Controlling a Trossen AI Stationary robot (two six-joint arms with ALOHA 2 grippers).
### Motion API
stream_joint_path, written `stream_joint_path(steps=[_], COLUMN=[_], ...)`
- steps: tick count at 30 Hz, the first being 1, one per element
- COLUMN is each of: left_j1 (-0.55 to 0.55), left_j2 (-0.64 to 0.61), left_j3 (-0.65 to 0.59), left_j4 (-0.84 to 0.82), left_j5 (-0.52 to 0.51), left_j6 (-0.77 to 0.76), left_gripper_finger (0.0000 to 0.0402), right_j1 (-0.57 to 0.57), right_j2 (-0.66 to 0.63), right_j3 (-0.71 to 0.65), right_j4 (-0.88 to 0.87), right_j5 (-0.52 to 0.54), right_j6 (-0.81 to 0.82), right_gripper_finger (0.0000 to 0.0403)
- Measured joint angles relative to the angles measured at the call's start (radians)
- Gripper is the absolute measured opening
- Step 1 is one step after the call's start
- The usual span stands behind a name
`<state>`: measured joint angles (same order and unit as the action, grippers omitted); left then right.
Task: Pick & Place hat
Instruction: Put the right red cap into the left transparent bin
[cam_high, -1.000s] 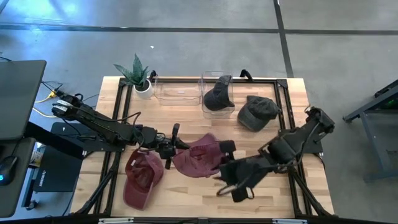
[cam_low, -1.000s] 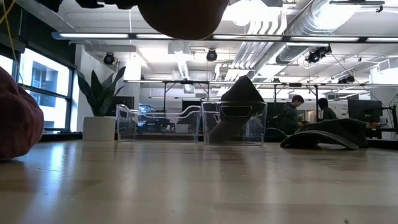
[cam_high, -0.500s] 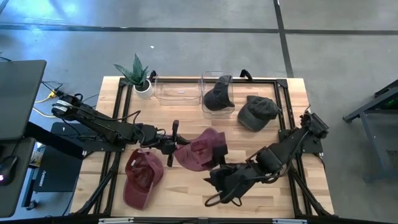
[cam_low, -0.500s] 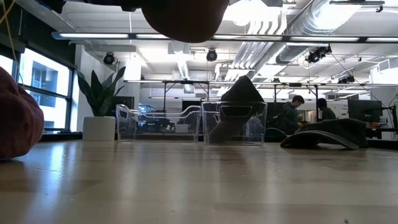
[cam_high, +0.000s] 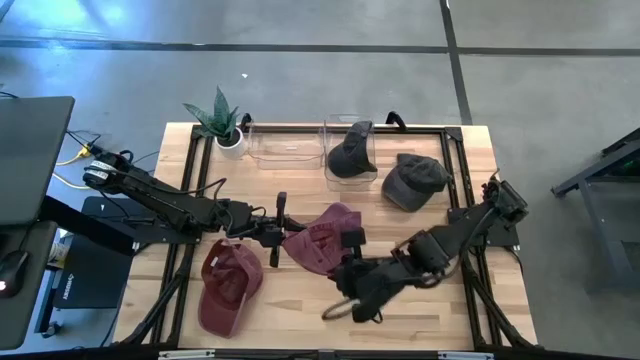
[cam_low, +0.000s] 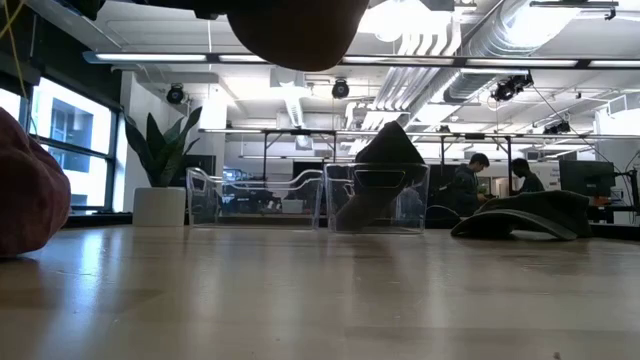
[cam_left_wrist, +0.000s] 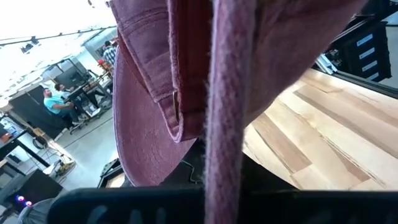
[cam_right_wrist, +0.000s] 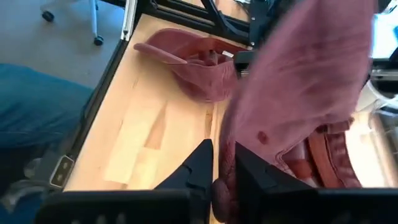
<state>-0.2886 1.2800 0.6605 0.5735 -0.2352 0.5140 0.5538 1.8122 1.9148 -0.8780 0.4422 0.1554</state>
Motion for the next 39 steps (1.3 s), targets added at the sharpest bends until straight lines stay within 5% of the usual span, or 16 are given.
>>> stream_joint_path(steps=[6, 17, 27, 34, 39], left_j1=[0.001, 0.000, 0.000, 0.001, 0.001], left_j2=[-0.037, -0.182, -0.224, -0.128, -0.067], left_j3=[0.001, -0.001, 0.000, 0.001, 0.023], left_j4=[-0.060, -0.494, -0.208, 0.002, -0.002], left_j5=[-0.006, -0.003, 0.276, 0.263, 0.253], left_j6=[-0.021, -0.124, -0.238, -0.338, -0.405], left_gripper_finger=[0.0089, 0.0237, 0.0248, 0.0248, 0.0248], right_j1=[-0.070, -0.120, -0.198, -0.255, -0.286], right_j2=[0.000, 0.000, 0.002, 0.002, 0.003], right_j3=[0.000, 0.000, 0.001, 0.001, 0.001], right_j4=[-0.022, -0.043, -0.009, 0.041, 0.050], right_j5=[-0.070, -0.138, -0.298, -0.371, -0.393], right_j6=[-0.008, 0.055, 0.034, -0.013, -0.025], right_gripper_finger=[0.0017, 0.0017, 0.0019, 0.0020, 0.0020])
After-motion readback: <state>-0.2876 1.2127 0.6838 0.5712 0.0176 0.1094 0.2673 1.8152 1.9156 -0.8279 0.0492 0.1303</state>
